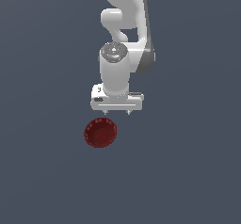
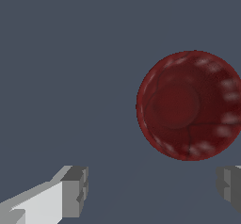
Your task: Pick up the object and move it to a goal position.
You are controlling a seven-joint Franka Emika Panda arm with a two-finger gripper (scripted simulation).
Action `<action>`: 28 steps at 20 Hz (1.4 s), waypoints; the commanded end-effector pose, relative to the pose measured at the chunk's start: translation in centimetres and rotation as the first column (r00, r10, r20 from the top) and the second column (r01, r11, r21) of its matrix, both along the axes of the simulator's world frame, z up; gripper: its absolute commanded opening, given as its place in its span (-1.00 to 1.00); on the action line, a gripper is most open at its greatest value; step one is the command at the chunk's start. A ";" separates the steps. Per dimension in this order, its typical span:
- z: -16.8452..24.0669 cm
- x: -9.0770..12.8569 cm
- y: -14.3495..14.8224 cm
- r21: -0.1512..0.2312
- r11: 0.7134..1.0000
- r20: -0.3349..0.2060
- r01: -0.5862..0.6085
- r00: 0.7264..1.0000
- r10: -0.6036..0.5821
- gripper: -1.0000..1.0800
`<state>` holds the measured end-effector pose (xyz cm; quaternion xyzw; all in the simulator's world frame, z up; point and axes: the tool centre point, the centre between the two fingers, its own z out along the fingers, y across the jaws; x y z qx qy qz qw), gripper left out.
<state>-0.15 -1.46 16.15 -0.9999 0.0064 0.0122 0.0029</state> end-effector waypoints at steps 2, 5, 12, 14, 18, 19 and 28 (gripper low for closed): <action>0.1 0.0 0.0 0.000 1.000 0.001 -0.001 1.000 0.001 0.23; 0.8 0.5 0.0 -0.006 1.000 0.020 -0.011 1.000 0.011 0.23; 1.3 0.8 -0.1 -0.008 1.000 0.030 -0.019 0.999 0.019 0.23; 1.2 0.9 -0.2 -0.004 1.000 0.029 -0.023 0.999 0.023 0.23; 0.8 1.3 -0.7 0.008 0.999 0.023 -0.039 0.999 0.038 0.23; 0.7 1.4 -0.9 0.013 0.999 0.021 -0.044 0.999 0.043 0.23; -1.1 2.9 -3.5 0.082 0.990 0.007 -0.114 0.993 0.114 0.23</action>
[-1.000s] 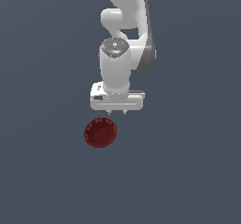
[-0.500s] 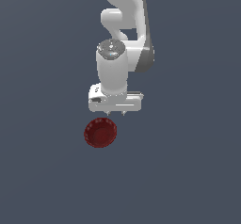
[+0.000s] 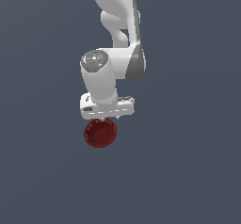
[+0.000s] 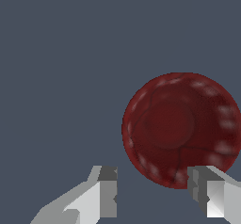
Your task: Pick up the object and move it to a goal position.
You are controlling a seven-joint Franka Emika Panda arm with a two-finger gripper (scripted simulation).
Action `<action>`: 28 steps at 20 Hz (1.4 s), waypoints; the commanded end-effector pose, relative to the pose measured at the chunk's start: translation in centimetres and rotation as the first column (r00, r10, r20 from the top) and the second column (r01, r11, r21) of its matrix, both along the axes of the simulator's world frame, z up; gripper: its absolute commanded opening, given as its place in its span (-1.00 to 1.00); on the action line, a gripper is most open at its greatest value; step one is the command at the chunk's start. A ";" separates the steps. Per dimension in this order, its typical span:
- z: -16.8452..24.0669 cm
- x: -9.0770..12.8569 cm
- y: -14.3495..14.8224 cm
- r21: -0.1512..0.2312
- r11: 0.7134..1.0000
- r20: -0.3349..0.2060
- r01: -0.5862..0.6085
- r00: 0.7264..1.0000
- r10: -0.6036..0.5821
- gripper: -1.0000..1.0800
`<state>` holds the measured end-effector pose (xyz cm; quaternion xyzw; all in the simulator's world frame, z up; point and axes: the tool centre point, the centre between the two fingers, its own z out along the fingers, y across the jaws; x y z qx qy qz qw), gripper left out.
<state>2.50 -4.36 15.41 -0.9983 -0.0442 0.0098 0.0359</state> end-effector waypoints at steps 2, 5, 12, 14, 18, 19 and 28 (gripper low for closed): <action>-1.0 0.7 -1.4 0.038 0.999 -0.005 -0.036 0.999 0.036 0.23; -1.8 1.3 -2.6 0.076 0.995 -0.004 -0.068 0.998 0.068 0.23; -3.8 2.6 -5.6 0.168 0.976 0.020 -0.142 0.990 0.141 0.23; -4.4 2.9 -6.5 0.194 0.967 0.033 -0.163 0.987 0.160 0.23; -5.4 3.4 -8.4 0.246 0.947 0.066 -0.205 0.979 0.194 0.23; -5.7 3.5 -8.8 0.259 0.942 0.076 -0.215 0.976 0.202 0.23; -7.4 4.2 -12.1 0.334 0.898 0.158 -0.286 0.956 0.245 0.23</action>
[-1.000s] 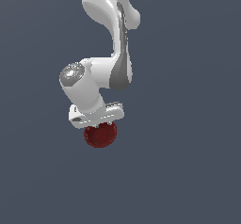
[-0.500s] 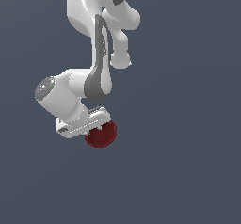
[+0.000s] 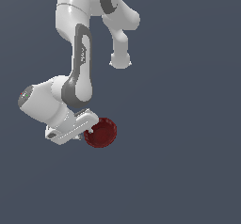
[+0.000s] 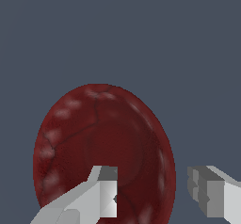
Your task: Pick up the object and move it to a goal position.
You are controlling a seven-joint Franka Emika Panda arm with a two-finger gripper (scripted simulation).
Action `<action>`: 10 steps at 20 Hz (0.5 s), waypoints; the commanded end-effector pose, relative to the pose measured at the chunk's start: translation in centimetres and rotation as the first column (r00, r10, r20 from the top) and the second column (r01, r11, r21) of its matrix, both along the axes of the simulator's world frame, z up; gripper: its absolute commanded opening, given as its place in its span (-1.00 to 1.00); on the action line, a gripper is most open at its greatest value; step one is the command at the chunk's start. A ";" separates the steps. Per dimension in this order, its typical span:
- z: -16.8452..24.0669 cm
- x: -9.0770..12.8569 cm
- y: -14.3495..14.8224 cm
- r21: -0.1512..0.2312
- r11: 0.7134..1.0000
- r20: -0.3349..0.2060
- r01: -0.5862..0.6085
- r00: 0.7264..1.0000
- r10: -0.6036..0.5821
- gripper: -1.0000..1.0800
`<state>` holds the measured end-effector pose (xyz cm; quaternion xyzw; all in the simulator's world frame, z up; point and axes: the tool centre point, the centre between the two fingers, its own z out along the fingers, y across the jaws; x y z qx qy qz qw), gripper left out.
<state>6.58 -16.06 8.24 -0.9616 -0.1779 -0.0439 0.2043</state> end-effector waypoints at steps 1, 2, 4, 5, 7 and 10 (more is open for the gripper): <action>-0.3 0.1 -0.7 0.021 1.000 0.017 -0.013 1.000 0.012 0.23; -0.4 0.2 -0.9 0.028 0.999 0.022 -0.016 1.000 0.016 0.23; -0.6 0.2 -1.2 0.038 0.999 0.031 -0.022 0.999 0.021 0.23; -0.6 0.2 -1.4 0.042 0.999 0.034 -0.024 0.999 0.023 0.23; -0.7 0.3 -1.6 0.048 0.998 0.039 -0.027 0.999 0.025 0.23; -0.8 0.3 -1.7 0.051 0.998 0.042 -0.029 0.999 0.027 0.23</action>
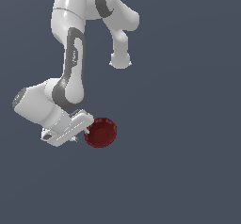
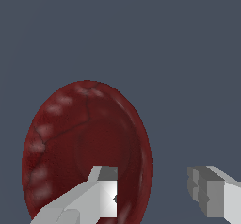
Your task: Pick up the object and move it to a goal position.
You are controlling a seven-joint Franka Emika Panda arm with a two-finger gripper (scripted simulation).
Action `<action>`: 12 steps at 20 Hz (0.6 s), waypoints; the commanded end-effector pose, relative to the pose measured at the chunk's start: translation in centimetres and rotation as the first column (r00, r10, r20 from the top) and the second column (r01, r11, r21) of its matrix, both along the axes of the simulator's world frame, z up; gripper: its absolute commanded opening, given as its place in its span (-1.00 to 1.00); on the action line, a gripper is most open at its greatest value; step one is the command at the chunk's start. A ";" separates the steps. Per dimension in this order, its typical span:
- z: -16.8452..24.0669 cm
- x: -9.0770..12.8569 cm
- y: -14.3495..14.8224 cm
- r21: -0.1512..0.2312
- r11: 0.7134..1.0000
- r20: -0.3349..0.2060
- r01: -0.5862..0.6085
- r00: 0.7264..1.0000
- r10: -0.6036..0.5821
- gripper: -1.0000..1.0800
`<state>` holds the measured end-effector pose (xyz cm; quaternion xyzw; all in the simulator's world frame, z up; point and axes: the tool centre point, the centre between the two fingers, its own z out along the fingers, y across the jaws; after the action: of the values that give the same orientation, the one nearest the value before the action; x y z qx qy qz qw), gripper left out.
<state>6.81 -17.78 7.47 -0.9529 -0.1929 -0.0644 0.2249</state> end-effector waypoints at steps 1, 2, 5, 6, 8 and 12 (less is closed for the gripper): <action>0.0 0.0 0.0 0.000 1.000 0.000 0.000 1.000 0.000 0.23; 0.0 0.0 0.0 0.000 1.000 0.000 0.000 1.000 0.000 0.23; -0.7 0.0 0.4 0.001 1.000 0.001 -0.001 1.000 0.001 0.23; -1.1 0.0 0.5 0.001 1.000 0.001 -0.001 1.000 0.001 0.23; -2.0 0.1 1.0 0.002 1.000 0.002 -0.001 1.000 0.001 0.23; -2.7 0.1 1.4 0.002 1.000 0.002 -0.002 1.000 0.002 0.23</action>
<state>6.86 -16.47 4.97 -0.9523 -0.1943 -0.0648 0.2263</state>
